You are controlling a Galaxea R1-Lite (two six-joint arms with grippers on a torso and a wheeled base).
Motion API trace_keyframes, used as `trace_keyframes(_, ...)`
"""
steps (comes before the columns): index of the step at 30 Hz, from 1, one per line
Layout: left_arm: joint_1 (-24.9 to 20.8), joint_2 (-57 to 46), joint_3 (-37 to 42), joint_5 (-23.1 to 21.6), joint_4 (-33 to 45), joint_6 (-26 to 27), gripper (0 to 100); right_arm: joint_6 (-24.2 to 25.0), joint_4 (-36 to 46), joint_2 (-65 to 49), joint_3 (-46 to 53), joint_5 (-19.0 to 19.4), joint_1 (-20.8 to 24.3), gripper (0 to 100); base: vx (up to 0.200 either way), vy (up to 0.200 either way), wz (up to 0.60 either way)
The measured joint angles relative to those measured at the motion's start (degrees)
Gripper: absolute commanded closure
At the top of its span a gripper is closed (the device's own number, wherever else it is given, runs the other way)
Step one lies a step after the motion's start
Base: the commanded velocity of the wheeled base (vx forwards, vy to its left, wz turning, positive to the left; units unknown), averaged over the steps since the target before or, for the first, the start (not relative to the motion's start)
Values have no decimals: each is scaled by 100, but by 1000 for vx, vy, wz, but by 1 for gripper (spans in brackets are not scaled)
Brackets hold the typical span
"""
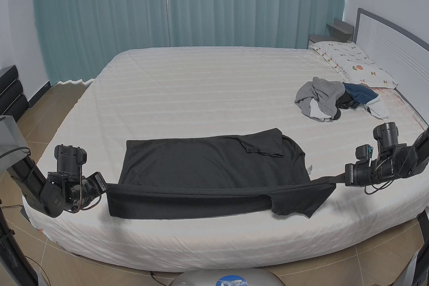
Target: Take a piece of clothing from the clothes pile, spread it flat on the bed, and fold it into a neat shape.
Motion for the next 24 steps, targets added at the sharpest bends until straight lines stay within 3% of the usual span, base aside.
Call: trace_keyframes(24, -33, 623, -1006, -246, 205, -13, 100, -85, 800, 664, -1306, -201, 59, 100, 0, 0, 0)
